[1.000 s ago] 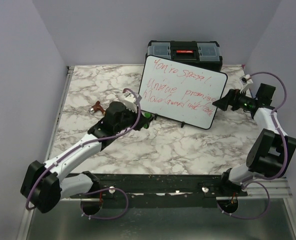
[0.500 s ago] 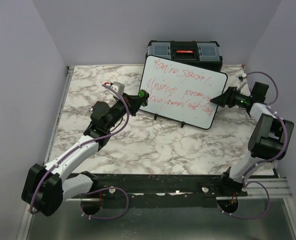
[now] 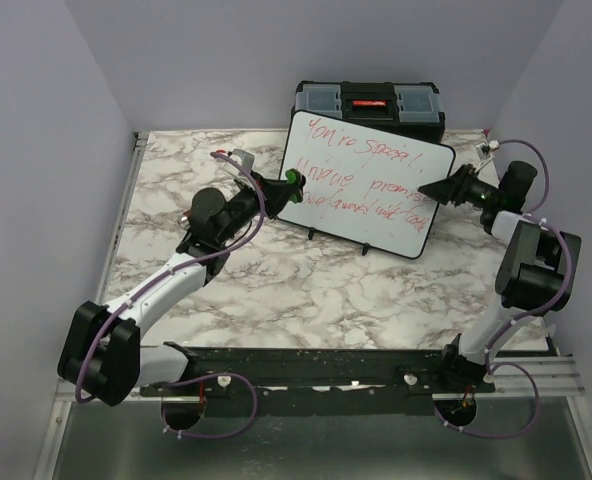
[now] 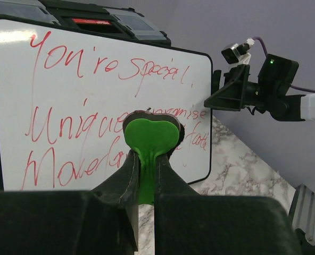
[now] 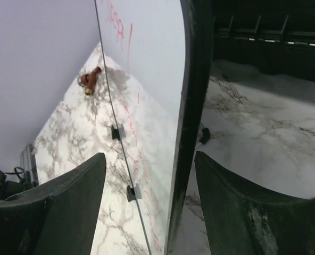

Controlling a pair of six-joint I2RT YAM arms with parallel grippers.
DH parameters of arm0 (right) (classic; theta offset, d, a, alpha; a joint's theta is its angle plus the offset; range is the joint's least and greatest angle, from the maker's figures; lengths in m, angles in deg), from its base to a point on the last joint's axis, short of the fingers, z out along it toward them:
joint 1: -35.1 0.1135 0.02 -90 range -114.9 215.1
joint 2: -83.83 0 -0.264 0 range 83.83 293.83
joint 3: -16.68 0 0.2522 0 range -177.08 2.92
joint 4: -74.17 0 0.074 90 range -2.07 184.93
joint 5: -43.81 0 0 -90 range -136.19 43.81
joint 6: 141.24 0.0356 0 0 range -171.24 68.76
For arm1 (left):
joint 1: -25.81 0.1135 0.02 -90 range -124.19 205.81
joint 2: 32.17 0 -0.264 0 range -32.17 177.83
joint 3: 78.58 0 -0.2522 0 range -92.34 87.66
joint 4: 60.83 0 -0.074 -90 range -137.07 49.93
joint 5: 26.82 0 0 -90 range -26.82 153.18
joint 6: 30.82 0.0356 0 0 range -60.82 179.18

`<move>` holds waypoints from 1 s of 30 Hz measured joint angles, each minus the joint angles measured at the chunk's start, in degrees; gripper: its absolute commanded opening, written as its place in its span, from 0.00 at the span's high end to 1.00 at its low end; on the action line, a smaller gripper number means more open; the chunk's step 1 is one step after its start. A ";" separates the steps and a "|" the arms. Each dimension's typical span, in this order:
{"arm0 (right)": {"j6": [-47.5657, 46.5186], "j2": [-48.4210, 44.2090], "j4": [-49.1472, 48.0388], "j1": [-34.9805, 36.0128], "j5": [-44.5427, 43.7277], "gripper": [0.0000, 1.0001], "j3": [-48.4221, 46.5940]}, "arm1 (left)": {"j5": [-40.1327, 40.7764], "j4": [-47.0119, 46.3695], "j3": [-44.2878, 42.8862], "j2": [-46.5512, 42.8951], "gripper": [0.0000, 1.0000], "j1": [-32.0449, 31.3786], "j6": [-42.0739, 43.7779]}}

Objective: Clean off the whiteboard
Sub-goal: Pick up the whiteboard from the whiteboard stand.

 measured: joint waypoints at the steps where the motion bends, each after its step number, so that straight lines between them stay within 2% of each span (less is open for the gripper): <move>1: 2.56 0.02 -2.62 0.00 0.15 0.38 0.48 | -0.46 -0.31 -0.44 0.72 1.00 0.13 -0.33; 3: 6.38 0.11 -6.54 0.00 0.31 0.42 0.63 | -1.38 -1.16 -1.03 2.05 1.00 0.39 -1.05; 6: 9.42 0.13 -9.75 0.00 0.24 0.57 0.63 | -2.75 -2.12 -1.29 3.80 1.00 0.66 -2.45; 7: 9.57 0.13 -9.84 0.00 0.20 0.58 0.63 | -3.13 -2.16 -1.29 4.13 1.00 0.66 -2.73; 18: 5.55 1.88 -2.62 1.77 -0.44 0.60 -1.66 | -4.79 -1.31 1.55 1.88 1.00 0.79 -3.82; 19: 5.55 2.14 -2.54 1.92 -0.39 0.64 -1.66 | -4.79 -1.05 1.95 1.25 1.00 0.81 -3.82; 22: 5.70 2.75 -2.51 2.14 -0.37 0.84 -1.66 | -4.79 -0.37 3.78 -1.16 1.00 0.98 -3.63; 25: 6.64 2.86 -3.21 2.14 1.81 0.99 -1.68 | -4.79 -0.17 5.11 -4.02 1.00 1.03 -3.41; 30: 10.03 2.32 -7.65 2.78 5.38 0.99 -2.01 | -4.76 1.53 6.51 -7.67 1.00 1.03 -2.84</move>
